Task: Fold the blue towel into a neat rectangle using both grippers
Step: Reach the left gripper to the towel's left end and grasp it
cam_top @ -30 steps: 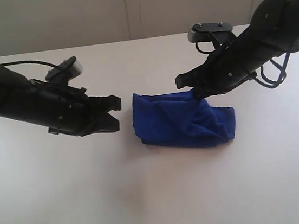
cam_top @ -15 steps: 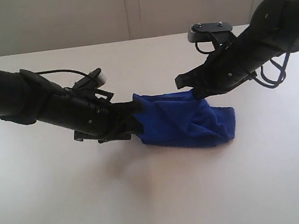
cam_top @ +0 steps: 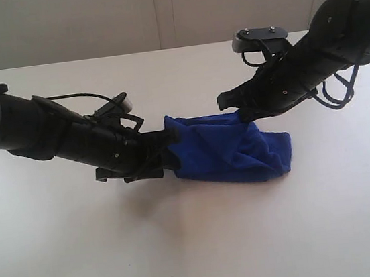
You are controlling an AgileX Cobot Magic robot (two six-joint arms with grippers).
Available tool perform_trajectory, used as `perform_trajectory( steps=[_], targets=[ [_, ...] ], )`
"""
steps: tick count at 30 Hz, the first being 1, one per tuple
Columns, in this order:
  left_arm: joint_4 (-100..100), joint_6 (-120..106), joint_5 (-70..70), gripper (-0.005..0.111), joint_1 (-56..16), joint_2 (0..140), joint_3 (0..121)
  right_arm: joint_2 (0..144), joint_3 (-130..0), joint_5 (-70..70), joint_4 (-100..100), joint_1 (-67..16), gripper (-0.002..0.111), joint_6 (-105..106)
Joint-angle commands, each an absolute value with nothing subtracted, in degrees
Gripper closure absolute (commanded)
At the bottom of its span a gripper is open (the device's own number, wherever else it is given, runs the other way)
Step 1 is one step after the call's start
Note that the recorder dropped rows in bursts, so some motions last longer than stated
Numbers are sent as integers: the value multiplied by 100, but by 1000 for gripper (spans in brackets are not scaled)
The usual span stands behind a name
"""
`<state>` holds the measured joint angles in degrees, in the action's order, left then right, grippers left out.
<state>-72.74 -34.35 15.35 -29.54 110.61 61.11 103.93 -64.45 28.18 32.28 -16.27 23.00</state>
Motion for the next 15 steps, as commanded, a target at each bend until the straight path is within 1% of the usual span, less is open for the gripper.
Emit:
perform_trajectory(
  steps=[1, 4, 9, 12, 14, 15],
  targets=[
    [-7515, -3481, 1494, 73, -3006, 11072, 6180, 10343, -6462, 2801, 3190, -1593, 108, 2332],
    [-7541, -3496, 1504, 80, -3006, 11072, 6274, 10343, -6462, 2801, 3190, -1593, 108, 2332],
    [-7541, -3620, 1527, 82, -3006, 11072, 6306, 10343, -6462, 2801, 3190, -1593, 108, 2332],
    [-7541, -3620, 1610, 87, -3006, 11072, 6306, 10343, -6462, 2801, 3190, -1593, 108, 2332],
    [-7541, -3620, 1622, 97, -3006, 11072, 6306, 10343, -6462, 2801, 3190, -1593, 108, 2332],
    [-7529, -3649, 1633, 107, -3006, 11072, 6306, 10343, -6462, 2801, 3190, -1593, 108, 2332]
  ],
)
